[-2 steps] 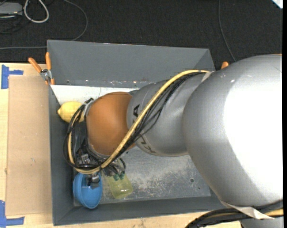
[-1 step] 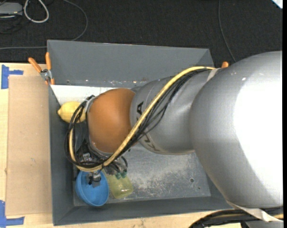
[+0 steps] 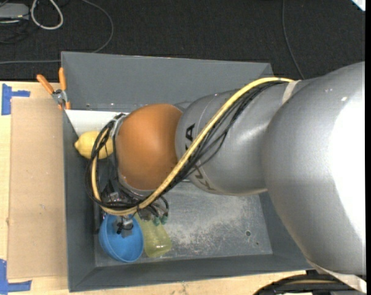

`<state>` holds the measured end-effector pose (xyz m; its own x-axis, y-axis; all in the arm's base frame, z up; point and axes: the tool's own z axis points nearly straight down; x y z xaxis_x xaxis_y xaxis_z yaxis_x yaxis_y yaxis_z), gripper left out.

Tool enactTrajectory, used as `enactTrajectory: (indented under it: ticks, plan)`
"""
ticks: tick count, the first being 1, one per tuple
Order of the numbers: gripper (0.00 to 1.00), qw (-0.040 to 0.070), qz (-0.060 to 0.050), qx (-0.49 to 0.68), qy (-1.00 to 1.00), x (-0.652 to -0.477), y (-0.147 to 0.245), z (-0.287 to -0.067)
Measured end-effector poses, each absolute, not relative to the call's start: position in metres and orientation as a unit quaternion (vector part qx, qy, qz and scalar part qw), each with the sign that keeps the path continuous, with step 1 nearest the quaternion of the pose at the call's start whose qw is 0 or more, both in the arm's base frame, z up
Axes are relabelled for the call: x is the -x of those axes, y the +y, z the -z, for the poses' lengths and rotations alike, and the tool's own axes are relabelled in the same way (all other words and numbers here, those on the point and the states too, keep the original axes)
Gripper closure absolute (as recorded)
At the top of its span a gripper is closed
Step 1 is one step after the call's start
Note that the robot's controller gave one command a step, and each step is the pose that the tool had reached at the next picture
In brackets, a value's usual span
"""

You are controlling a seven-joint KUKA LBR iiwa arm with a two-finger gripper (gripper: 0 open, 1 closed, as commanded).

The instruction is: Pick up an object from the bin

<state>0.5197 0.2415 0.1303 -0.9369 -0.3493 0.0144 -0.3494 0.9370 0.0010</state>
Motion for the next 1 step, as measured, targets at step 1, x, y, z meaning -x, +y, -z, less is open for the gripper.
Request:
enactTrajectory:
  ticks: [1]
  plan:
    - [1.00,0.006,0.000,-0.177,-0.984,-0.5202,0.2421,-0.1611]
